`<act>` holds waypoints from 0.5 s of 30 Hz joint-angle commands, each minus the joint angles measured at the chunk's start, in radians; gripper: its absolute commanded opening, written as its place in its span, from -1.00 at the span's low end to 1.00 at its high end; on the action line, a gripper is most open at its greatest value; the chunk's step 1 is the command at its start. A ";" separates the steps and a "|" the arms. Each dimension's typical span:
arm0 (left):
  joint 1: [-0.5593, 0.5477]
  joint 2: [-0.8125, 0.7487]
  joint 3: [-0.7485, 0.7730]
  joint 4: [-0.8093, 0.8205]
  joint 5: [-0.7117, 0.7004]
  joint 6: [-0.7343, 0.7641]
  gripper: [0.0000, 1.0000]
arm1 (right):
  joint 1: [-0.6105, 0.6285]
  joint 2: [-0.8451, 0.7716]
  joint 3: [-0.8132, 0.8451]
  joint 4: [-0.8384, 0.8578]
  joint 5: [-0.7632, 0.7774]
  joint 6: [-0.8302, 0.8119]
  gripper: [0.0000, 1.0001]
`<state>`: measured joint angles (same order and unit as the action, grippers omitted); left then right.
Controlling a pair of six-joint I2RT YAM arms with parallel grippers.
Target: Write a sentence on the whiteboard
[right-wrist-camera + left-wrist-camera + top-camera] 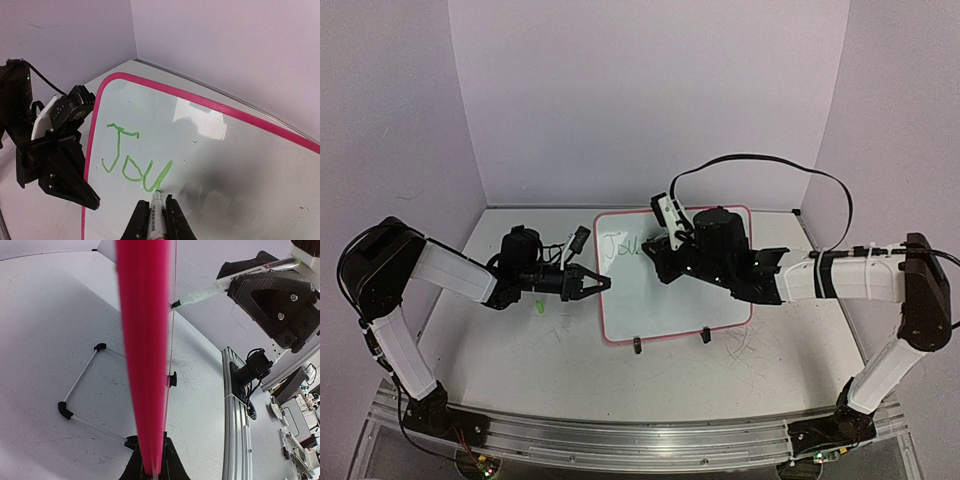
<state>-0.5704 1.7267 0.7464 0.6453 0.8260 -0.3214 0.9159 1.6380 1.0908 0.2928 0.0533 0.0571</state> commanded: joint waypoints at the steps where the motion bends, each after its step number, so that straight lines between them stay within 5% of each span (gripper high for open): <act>1: 0.010 -0.016 0.019 -0.036 -0.103 0.035 -1.00 | -0.002 -0.022 -0.034 -0.050 0.022 0.016 -1.00; 15: 0.011 -0.019 0.019 -0.036 -0.102 0.035 -1.00 | 0.024 0.006 -0.038 -0.059 0.005 0.037 -1.00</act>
<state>-0.5705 1.7267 0.7464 0.6456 0.8270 -0.3174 0.9355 1.6302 1.0527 0.2595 0.0362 0.0816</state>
